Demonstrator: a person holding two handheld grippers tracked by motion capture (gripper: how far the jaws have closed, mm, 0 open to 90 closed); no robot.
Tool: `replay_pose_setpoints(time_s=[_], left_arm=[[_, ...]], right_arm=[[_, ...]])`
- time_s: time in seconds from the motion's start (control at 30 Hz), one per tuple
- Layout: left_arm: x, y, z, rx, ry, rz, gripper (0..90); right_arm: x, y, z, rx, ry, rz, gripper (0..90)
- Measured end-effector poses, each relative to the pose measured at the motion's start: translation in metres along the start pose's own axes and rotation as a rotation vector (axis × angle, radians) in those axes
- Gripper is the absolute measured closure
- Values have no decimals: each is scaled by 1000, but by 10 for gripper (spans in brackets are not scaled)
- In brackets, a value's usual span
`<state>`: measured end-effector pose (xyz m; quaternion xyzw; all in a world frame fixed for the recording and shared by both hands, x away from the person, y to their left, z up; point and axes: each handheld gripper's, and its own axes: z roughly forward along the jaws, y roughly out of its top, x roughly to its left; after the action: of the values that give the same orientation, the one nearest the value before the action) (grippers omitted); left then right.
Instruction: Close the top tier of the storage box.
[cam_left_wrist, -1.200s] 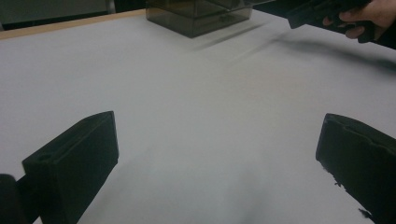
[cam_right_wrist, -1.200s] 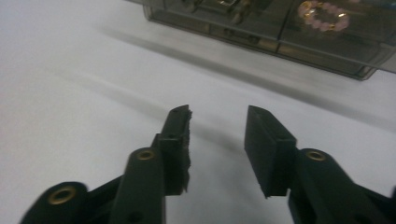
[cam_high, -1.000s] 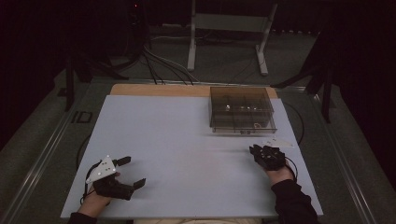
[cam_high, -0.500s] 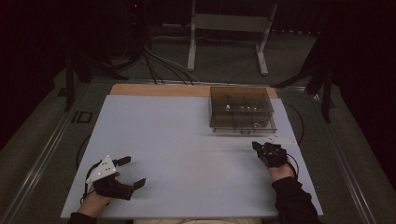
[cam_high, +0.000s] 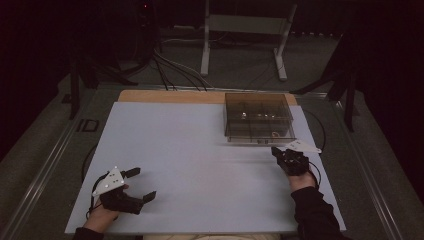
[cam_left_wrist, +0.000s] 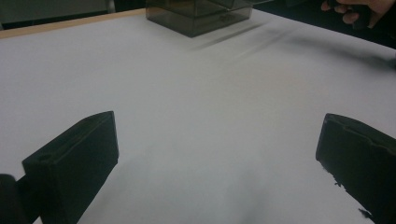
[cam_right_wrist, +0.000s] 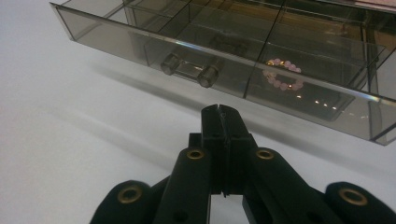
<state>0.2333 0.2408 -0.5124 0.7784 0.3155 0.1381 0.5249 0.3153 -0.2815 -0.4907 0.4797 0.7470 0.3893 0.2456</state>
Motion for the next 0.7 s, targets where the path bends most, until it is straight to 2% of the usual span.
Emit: replay_pose_setpoints(time_s=[0.37, 0.7], left_arm=[[0, 0, 0, 2, 0, 1, 0], [0, 0, 0, 3, 0, 2, 0]], right_arm=[[-3, 6, 4, -10, -30, -2, 900], [-3, 10, 11, -7, -26, -7, 900]])
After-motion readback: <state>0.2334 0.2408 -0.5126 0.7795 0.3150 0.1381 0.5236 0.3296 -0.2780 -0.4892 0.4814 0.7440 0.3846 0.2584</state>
